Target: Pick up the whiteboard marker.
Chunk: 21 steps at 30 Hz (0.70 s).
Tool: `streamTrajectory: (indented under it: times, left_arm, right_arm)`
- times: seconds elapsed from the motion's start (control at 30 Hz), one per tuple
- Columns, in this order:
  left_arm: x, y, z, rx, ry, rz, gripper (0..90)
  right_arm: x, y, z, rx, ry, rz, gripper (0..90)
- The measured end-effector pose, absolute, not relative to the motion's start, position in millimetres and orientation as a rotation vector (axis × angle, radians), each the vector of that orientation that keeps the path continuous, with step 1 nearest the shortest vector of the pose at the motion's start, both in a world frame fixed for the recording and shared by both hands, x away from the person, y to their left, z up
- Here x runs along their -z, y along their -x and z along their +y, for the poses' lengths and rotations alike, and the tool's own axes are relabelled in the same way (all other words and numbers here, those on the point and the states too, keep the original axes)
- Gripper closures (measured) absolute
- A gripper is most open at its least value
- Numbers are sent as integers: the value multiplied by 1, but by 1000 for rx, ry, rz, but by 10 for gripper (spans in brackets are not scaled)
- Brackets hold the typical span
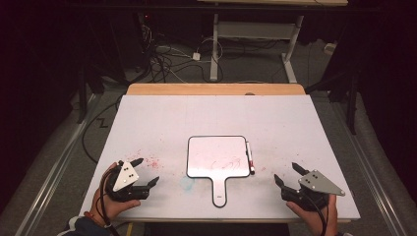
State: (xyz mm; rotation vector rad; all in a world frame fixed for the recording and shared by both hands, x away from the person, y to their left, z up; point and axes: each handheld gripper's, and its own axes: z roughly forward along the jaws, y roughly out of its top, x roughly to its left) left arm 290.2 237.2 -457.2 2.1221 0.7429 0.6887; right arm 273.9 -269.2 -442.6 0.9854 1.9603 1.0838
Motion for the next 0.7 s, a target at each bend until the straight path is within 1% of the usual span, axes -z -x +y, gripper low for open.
streamTrajectory:
  times: [0.37,0.53,0.7]
  left_arm:
    - [460,-287,234,-676,-2142,719,199]
    - [459,-287,237,-671,-2133,742,198]
    - [461,-287,235,-665,-2151,735,197]
  right_arm:
    - [441,-278,-271,-1085,-1040,2032,327]
    - [439,-284,-269,-1072,-1051,2061,351]
    - [437,-298,-268,-1058,-1100,2107,350]
